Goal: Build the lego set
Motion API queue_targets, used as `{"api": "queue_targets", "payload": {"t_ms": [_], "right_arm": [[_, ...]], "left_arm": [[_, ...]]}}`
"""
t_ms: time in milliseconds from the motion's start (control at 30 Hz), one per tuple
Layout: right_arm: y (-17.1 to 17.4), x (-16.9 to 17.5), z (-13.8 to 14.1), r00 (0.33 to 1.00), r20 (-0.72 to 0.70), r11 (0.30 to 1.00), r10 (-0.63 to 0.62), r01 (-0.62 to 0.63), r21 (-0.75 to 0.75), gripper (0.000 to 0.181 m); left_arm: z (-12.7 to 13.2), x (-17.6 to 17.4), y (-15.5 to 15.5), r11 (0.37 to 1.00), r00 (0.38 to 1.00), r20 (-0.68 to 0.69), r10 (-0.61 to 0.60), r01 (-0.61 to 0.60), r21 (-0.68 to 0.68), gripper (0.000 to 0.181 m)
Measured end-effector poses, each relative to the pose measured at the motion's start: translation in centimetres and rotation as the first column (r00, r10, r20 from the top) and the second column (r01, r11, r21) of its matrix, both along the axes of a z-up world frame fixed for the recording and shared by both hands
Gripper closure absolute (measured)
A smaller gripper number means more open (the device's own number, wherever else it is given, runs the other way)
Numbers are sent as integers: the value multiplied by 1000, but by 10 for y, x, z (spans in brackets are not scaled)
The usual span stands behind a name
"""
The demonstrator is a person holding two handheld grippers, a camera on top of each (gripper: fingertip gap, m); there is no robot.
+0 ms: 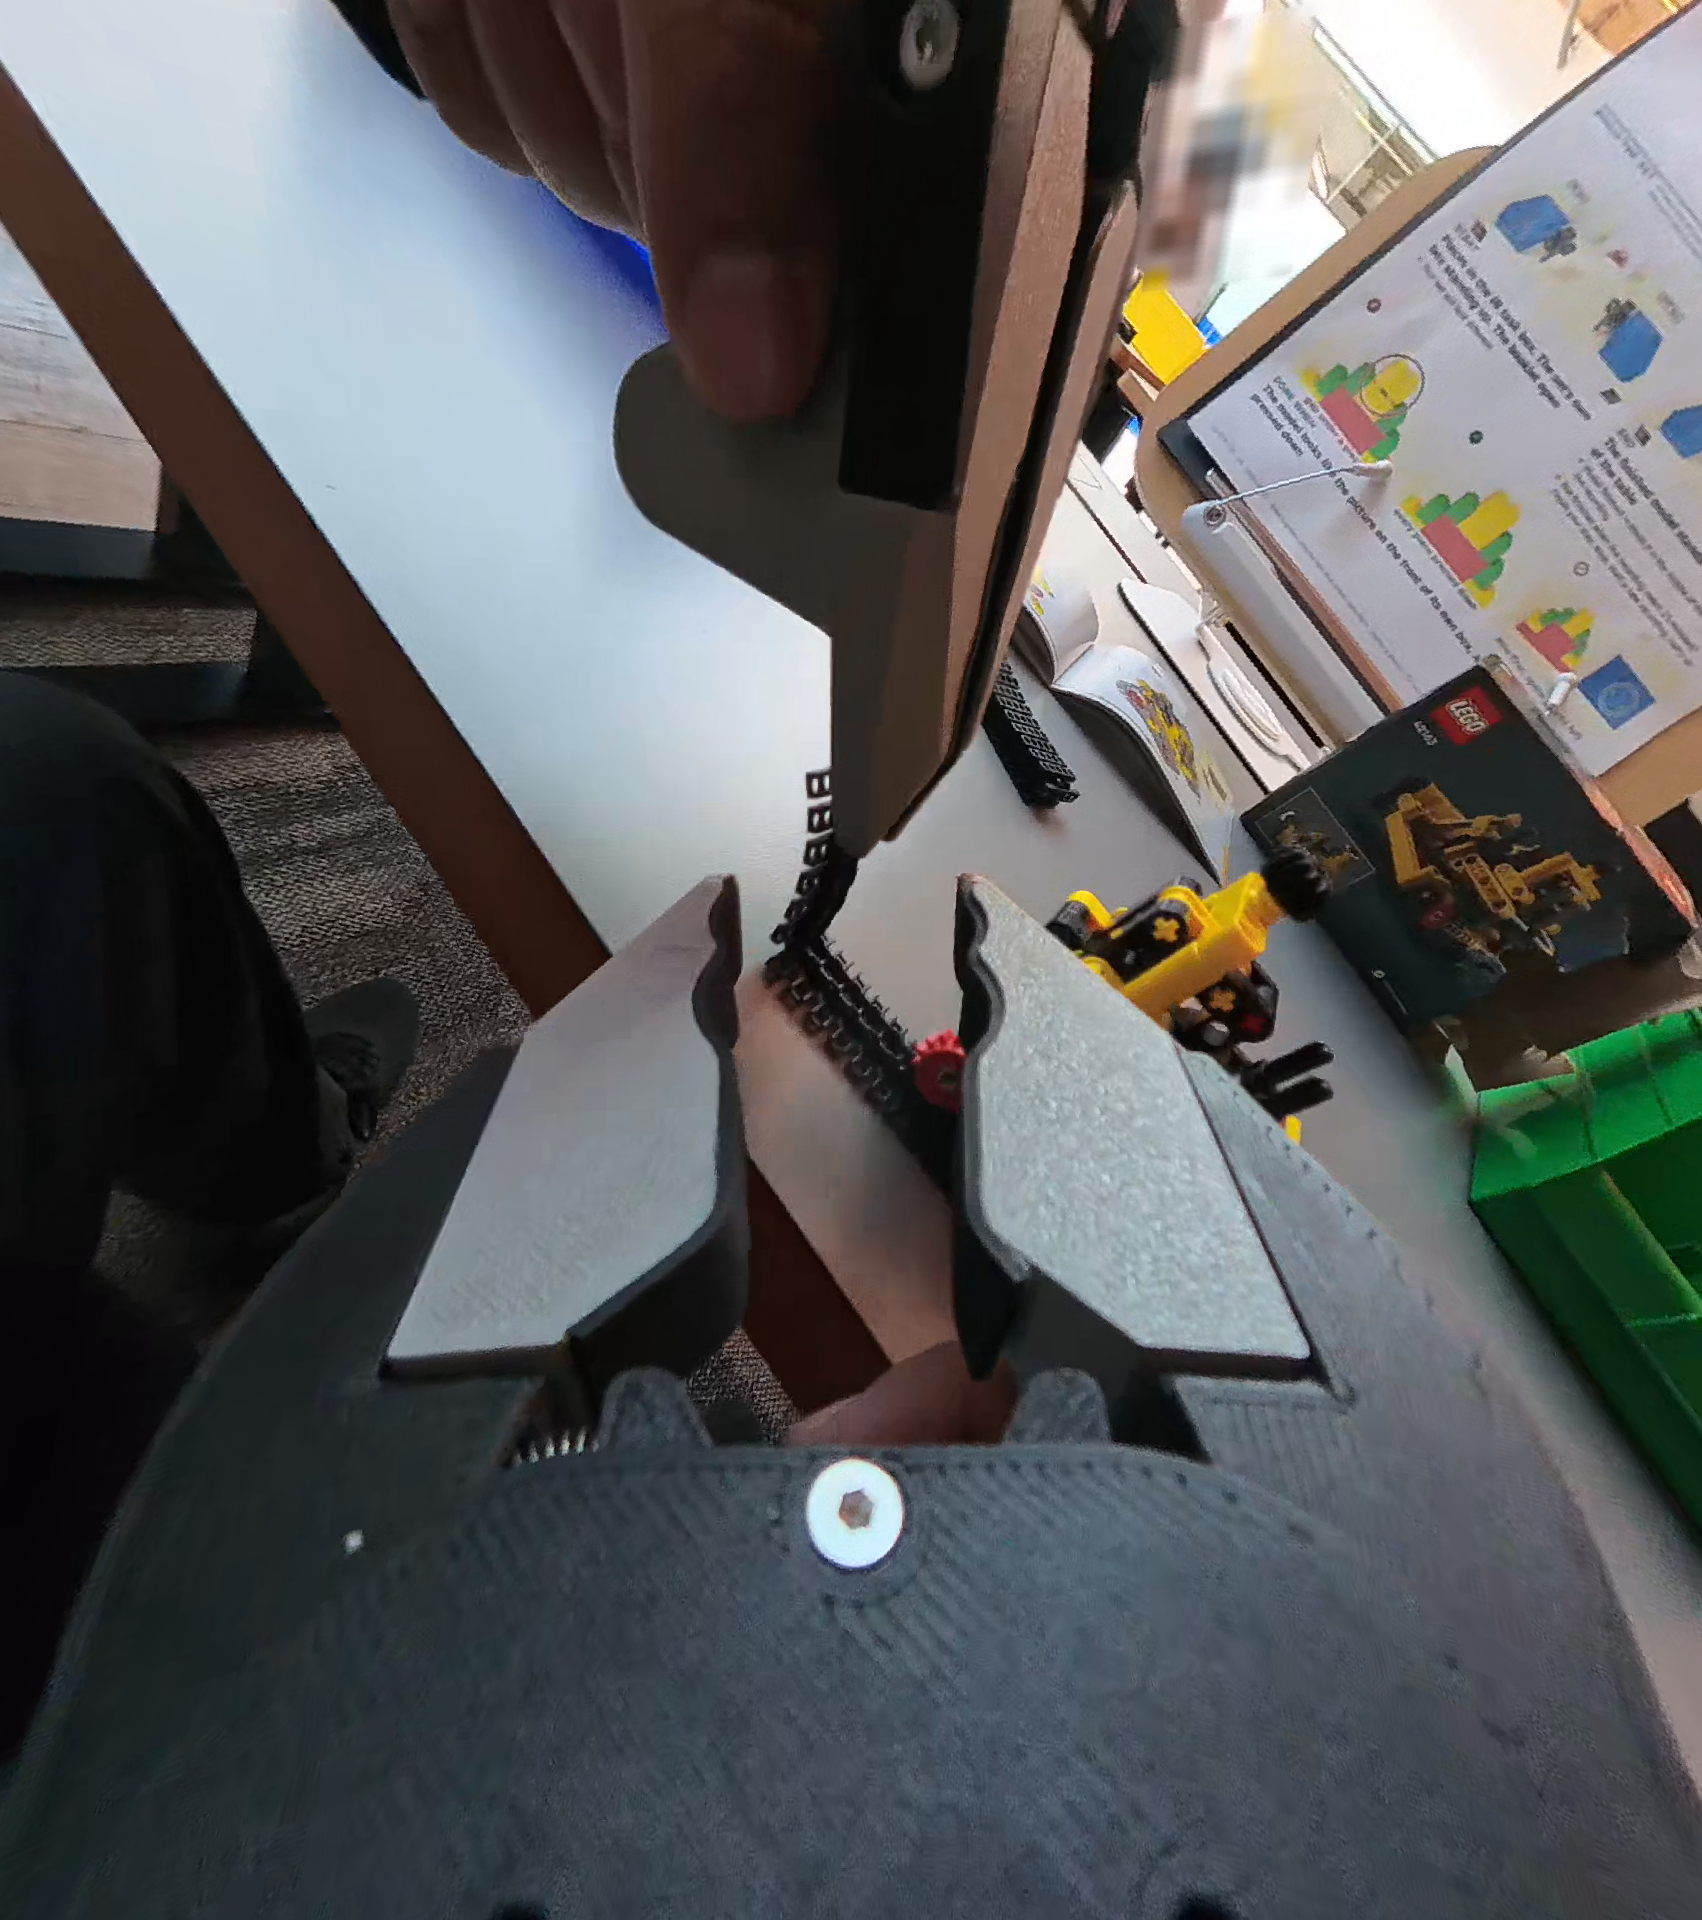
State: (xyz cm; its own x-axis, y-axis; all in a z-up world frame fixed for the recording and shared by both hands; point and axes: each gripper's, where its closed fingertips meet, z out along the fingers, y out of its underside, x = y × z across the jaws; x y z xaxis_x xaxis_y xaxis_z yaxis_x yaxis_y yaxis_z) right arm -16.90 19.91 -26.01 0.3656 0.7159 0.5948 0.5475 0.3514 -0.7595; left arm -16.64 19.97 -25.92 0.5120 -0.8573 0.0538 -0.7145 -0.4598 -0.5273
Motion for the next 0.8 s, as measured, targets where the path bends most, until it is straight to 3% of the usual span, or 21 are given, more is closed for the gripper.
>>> {"api": "queue_targets", "payload": {"t_ms": [200,367,567,800], "right_arm": [[4,-4,-4,1000,-9,1000,-19,19,-23,170],[2,-6,-7,999,-40,998,-15,13,-63,176],[1,-6,-7,998,-66,998,-20,16,-61,177],[2,-5,-3,991,-123,996,-46,36,-82,177]], "left_arm": [[4,9,-5,1000,999,51,-5,5,2,181],[0,6,-8,1000,998,54,-11,11,8,181],[30,-9,0,986,967,224,118,-142,93,169],[6,-15,-9,938,882,330,337,-346,-33,154]]}}
